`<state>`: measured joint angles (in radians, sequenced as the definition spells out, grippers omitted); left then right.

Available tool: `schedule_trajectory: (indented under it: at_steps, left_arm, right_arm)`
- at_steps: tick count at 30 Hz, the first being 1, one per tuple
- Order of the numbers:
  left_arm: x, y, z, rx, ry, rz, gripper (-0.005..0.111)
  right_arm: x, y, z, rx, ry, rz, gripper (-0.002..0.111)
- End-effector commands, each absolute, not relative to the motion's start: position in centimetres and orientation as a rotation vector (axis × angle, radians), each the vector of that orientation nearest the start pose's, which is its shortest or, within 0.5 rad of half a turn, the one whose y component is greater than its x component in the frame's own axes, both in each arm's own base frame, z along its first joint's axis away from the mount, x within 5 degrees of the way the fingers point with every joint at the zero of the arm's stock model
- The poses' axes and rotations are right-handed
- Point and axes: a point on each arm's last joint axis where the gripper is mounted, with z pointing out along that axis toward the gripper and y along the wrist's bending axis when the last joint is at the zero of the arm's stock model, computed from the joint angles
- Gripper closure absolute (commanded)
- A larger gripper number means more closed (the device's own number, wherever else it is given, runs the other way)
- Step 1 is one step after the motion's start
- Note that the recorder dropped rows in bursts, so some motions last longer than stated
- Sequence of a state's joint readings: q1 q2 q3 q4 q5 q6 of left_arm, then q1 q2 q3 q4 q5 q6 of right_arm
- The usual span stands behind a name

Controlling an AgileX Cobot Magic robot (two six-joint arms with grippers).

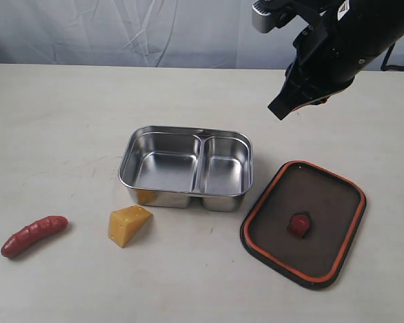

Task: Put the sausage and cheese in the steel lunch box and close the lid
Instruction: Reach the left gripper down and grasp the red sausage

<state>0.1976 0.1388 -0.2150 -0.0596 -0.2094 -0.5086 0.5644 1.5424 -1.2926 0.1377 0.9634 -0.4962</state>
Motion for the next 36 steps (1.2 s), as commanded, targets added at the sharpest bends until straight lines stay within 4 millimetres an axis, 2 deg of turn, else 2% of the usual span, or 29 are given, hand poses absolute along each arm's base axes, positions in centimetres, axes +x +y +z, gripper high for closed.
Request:
schedule_trajectory:
  at_steps: [1,4,6,9,11,14,16,19,21,25,28,34,36]
  left_arm:
    - [9.2,2.0,32.0,-0.446,1.519,-0.110,0.107]
    - [12.8,2.7,33.4,-0.349,1.819,0.055,0.107]
    - [15.5,2.4,34.1,-0.139,2.012,0.110,0.107]
    - [19.1,0.8,34.2,0.218,2.215,0.022,0.107]
    - [21.3,-0.3,33.6,0.341,2.300,-0.111,0.107]
    - [23.6,-0.9,31.7,0.387,2.464,-0.243,0.107]
    - [24.3,-1.2,30.2,0.418,2.571,-0.303,0.107]
    - [25.0,-1.6,27.6,0.497,2.735,-0.363,0.100]
    - [25.4,-2.0,26.2,0.586,2.806,-0.396,0.088]
    - [25.9,-2.8,24.1,0.727,2.885,-0.458,0.057]
    - [26.4,-3.0,23.0,0.753,2.914,-0.469,0.044]
    - [27.0,-3.0,20.0,0.862,2.977,-0.360,0.043]
    - [27.0,-3.0,19.0,0.849,2.999,-0.381,0.043]
  right_arm:
    - [26.8,17.9,30.8,-1.294,2.350,0.181,0.108]
    - [26.8,17.9,30.8,-1.295,2.349,0.178,0.108]
    - [26.8,17.9,30.8,-1.295,2.349,0.178,0.108]
    - [26.8,17.8,30.8,-1.296,2.349,0.174,0.108]
    - [26.8,17.8,30.8,-1.298,2.348,0.170,0.108]
    - [26.8,17.8,30.8,-1.301,2.353,0.170,0.108]
    - [26.8,17.8,30.7,-1.302,2.355,0.170,0.108]
    - [26.8,17.8,30.8,-1.301,2.353,0.170,0.108]
    - [26.8,17.8,30.8,-1.301,2.353,0.170,0.108]
    - [26.8,17.8,30.7,-1.304,2.354,0.164,0.108]
    - [26.8,17.7,30.3,-1.308,2.355,0.152,0.108]
    - [26.6,17.3,28.4,-1.327,2.369,0.112,0.108]
    - [26.4,17.1,27.9,-1.335,2.382,0.108,0.108]
